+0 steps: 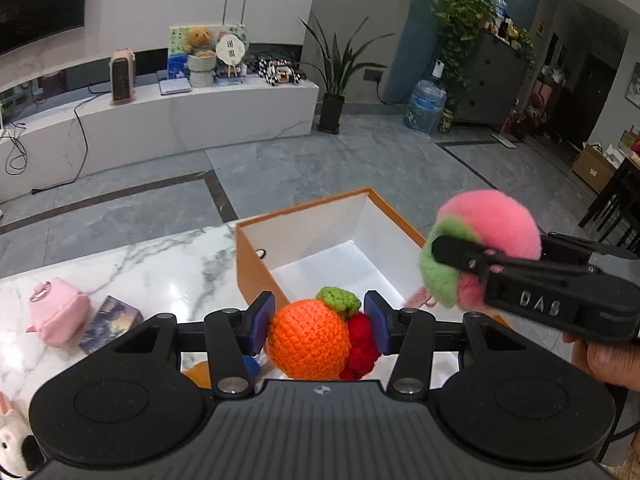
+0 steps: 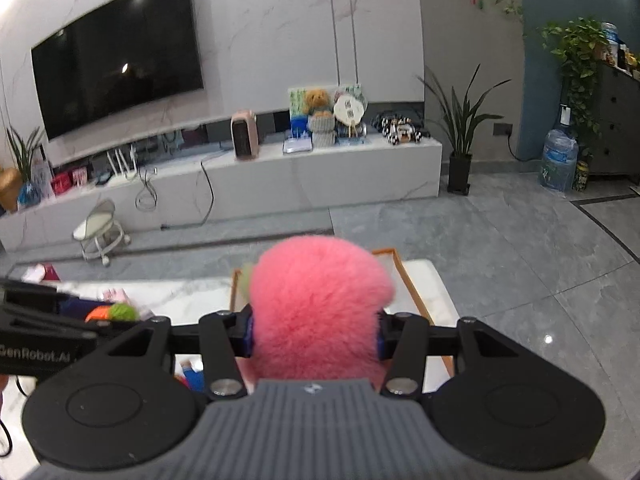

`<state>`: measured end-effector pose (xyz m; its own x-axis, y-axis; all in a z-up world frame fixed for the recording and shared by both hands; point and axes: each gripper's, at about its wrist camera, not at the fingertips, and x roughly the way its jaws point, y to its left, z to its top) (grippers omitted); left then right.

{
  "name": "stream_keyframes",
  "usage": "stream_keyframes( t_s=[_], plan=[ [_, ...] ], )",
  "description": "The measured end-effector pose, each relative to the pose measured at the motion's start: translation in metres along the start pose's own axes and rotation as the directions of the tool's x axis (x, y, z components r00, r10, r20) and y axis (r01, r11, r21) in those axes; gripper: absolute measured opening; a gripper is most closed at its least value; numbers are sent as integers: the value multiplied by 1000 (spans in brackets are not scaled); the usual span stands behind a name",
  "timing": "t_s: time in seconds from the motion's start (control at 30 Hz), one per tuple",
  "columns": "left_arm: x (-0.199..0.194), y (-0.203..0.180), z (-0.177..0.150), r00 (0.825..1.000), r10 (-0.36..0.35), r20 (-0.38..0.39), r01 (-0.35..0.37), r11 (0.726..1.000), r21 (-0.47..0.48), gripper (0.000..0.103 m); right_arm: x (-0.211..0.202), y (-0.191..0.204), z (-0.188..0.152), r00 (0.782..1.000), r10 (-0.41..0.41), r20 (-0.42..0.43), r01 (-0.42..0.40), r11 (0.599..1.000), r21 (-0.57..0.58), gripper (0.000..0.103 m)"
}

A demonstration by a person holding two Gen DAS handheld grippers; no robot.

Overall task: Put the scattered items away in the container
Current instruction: 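Carry the crocheted orange and pink pom-pom with both tools over the orange box, then open both tools to drop the orange and pom-pom into the box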

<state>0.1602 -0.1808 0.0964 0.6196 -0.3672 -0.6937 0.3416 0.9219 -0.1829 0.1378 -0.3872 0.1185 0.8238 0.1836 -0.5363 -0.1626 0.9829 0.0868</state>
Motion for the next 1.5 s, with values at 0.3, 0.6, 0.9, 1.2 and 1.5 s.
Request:
stream_keyframes(
  t_s=[0.3,0.6,0.9,1.2,1.5],
  plan=[
    [28,-16,-1,999,-26,-41,26,1000,5,57,25,-22,-10,994,-54,-91,54,999,-3,53],
    [56,-31,-9,995,-50,-91,51,999,15,57,48,-32,-21,976,-92,-196,90,996,-21,54],
    [78,-38,-26,987,-38,-158,43,999,28,57,61,-38,-30,947,-151,-285,133,988,-83,54],
    [87,-43,-39,979,-31,-200,42,998,48,58,65,-40,-33,937,-131,-325,107,990,-89,53],
    [89,-52,-39,973,-80,-217,93,994,51,86,61,-40,-30,943,-153,-296,133,987,-86,57]
  ],
)
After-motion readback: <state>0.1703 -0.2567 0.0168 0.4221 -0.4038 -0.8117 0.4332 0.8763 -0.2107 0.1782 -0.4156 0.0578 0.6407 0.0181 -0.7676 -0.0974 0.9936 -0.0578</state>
